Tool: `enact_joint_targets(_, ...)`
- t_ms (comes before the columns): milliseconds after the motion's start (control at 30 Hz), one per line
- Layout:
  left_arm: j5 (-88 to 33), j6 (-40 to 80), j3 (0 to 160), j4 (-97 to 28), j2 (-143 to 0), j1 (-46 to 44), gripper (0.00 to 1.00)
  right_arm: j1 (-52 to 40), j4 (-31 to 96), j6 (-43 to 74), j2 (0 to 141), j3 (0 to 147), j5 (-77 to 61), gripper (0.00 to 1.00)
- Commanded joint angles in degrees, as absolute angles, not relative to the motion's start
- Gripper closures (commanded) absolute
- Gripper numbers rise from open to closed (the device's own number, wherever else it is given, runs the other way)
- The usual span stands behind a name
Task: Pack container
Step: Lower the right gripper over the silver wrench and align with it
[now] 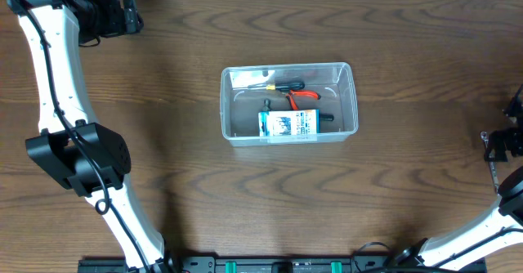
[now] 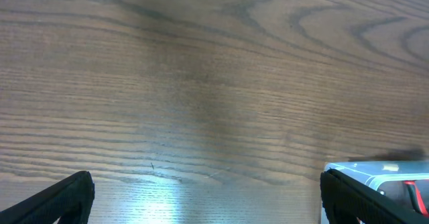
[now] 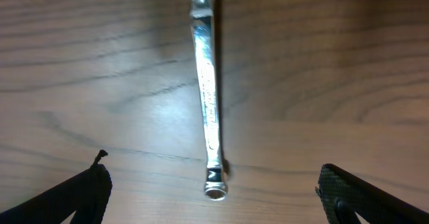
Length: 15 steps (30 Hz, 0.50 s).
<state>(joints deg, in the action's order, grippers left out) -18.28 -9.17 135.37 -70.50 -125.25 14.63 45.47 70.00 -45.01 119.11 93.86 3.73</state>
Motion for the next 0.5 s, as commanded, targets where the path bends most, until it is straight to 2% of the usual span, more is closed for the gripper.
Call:
enact_joint_targets(0, -18.8, -9.1, 136.4, -70.7, -125.0, 14.9, 0.02, 45.0, 69.2, -44.4, 119.3, 91.6, 7.3, 0.01)
enact_joint_targets(467, -18.8, -9.1, 136.4, -70.7, -125.0, 14.9, 0.02, 40.6, 62.9, -43.4, 119.3, 84.9, 10.5, 0.01)
